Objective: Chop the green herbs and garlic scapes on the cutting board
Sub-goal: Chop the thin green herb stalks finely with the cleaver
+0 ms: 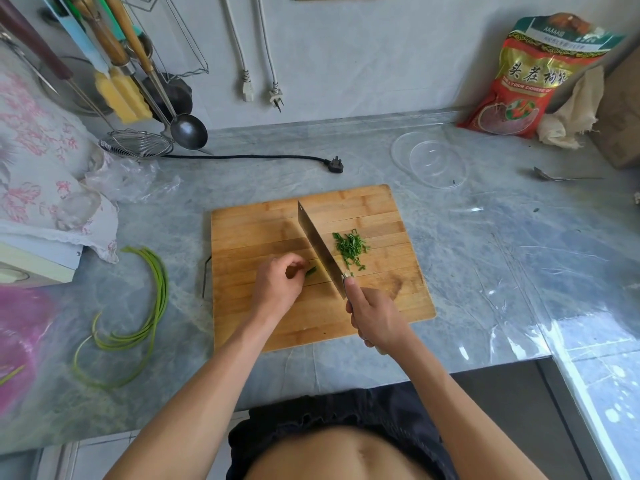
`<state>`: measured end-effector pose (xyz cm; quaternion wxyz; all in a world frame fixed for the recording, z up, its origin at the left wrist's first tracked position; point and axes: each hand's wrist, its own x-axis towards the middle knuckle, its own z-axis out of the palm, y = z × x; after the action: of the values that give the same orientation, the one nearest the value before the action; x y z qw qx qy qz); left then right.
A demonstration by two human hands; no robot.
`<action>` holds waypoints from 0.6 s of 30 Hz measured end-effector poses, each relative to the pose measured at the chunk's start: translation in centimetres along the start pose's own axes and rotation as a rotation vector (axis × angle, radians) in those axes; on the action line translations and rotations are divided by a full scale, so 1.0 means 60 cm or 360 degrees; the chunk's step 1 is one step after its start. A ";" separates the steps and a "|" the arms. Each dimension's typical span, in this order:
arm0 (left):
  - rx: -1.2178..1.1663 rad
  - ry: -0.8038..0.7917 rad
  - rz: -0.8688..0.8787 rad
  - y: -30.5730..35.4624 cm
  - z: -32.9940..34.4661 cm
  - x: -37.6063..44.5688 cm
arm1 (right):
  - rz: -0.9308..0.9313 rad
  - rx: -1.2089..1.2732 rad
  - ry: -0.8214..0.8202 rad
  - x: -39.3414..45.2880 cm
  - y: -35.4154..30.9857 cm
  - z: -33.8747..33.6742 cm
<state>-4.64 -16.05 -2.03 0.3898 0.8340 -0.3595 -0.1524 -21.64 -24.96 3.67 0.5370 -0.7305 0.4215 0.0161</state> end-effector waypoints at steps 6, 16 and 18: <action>0.0153 -0.0054 0.0163 0.001 -0.002 0.021 | -0.0016 -0.0069 0.0029 0.001 0.002 0.002; 0.0028 -0.0128 0.0082 0.031 -0.010 0.055 | -0.0047 0.0047 0.0208 -0.002 0.003 -0.003; 0.0009 -0.0190 0.0071 0.040 -0.010 0.067 | -0.0063 0.0094 0.0254 -0.001 -0.002 -0.012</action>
<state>-2.66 -19.67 0.25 0.3685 0.8164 -0.4010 -0.1921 -21.92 -25.46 4.10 0.5232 -0.7216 0.4487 -0.0652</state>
